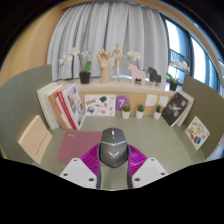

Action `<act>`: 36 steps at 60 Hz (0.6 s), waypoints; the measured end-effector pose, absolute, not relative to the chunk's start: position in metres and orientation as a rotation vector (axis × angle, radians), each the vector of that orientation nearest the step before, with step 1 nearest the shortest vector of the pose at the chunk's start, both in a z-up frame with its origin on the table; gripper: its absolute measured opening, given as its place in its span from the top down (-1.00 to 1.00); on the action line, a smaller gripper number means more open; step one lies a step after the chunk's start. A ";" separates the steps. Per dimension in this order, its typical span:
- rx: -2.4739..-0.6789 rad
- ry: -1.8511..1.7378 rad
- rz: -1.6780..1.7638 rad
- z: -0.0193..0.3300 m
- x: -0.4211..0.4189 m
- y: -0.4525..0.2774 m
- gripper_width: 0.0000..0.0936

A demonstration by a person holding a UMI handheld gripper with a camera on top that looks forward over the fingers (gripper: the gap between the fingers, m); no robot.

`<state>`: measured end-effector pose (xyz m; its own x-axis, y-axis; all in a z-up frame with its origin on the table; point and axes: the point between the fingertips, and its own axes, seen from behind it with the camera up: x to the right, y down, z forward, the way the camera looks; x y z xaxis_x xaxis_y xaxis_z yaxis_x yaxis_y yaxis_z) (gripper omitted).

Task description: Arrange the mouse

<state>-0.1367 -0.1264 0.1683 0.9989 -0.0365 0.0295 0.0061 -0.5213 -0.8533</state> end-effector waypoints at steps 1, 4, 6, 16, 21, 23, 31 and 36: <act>-2.103 0.017 -0.052 0.180 -0.137 -0.120 0.25; -2.066 0.013 -0.044 0.213 -0.141 -0.099 0.25; -2.046 0.005 -0.031 0.231 -0.146 -0.085 0.25; -2.022 -0.048 0.021 0.260 -0.185 -0.021 0.25; -2.064 -0.076 0.042 0.234 -0.211 0.003 0.25; -2.087 -0.086 0.049 0.218 -0.219 0.011 0.25; -2.218 -0.089 0.071 0.134 -0.250 0.028 0.25; -2.290 -0.108 0.061 0.083 -0.261 0.027 0.25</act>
<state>-0.2608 0.0266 0.0830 0.9951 0.0980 -0.0090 0.0579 -0.6576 -0.7512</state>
